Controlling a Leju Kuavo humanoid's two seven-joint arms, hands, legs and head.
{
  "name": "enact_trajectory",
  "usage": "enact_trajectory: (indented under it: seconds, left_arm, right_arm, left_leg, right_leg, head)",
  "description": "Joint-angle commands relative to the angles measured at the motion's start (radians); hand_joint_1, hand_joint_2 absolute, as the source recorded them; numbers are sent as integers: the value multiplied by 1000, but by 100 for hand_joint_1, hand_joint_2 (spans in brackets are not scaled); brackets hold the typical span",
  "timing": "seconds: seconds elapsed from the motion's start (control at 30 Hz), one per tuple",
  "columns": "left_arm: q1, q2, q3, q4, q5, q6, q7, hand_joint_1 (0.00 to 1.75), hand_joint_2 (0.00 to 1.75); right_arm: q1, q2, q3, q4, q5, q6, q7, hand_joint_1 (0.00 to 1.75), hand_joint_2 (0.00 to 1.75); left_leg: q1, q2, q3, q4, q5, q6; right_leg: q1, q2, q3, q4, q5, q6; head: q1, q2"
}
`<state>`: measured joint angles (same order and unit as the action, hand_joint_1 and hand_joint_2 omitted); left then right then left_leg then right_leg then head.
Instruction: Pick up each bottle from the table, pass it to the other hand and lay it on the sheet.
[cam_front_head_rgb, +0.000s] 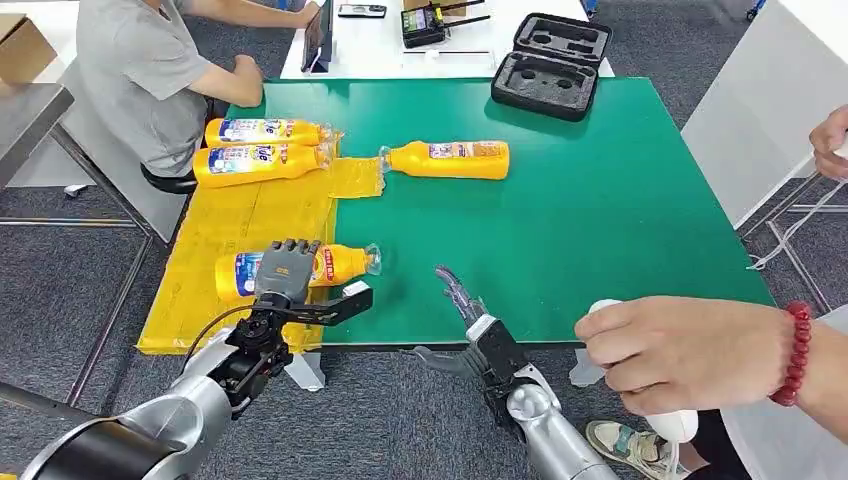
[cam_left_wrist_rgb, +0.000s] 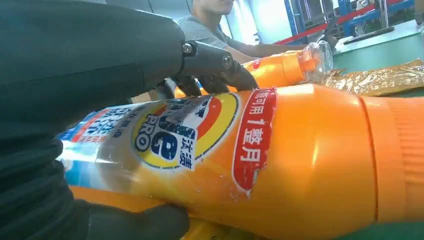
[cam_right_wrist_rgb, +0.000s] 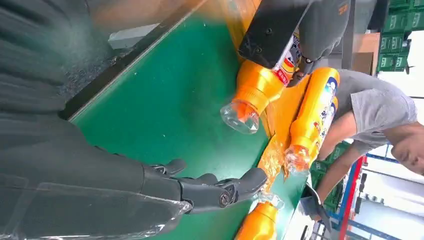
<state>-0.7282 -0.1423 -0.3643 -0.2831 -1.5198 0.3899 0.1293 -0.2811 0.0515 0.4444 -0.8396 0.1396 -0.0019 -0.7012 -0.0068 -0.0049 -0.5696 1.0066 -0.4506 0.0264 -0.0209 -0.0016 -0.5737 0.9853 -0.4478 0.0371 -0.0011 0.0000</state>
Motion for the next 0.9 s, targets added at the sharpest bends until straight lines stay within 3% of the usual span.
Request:
enact_trajectory:
  seconds: [0.03,0.73,0.77,0.8,0.87,0.9]
  left_arm:
    - [-32,-12,36,42,31,63,12,0,175]
    - [-44,-37,59,25,44,152,-61,0,175]
    - [-27,-70,141,-10,165,290,-260,0,175]
    - [-12,-103,200,-39,273,295,-427,0,175]
    - [51,-184,327,-147,556,155,-774,0,175]
    - [67,-194,324,-174,594,105,-827,0,175]
  right_arm:
    - [-38,7,-21,72,0,-9,3,0,175]
    - [-45,8,-29,90,9,-18,3,0,175]
    - [-31,4,-46,82,10,-40,3,0,175]
    - [-14,-5,-57,57,8,-47,3,0,175]
    - [37,-27,-82,-27,-6,-49,3,0,175]
    - [43,-31,-85,-42,-8,-47,3,0,175]
  left_leg:
    - [1,0,0,0,0,-1]
    - [1,1,0,1,0,-1]
    - [2,0,0,1,-1,-1]
    - [1,0,0,1,0,-1]
    - [2,-3,0,1,0,-1]
    - [1,-5,-1,1,0,-1]
  right_leg:
    - [1,0,0,0,0,-1]
    - [1,0,0,0,0,-1]
    - [2,0,1,0,0,-2]
    - [1,0,0,0,0,-1]
    - [2,-3,1,0,-1,-1]
    - [1,-6,1,-1,-1,-1]
  head:
    - [0,0]
    - [0,0]
    - [0,0]
    - [0,0]
    - [0,0]
    - [-1,0]
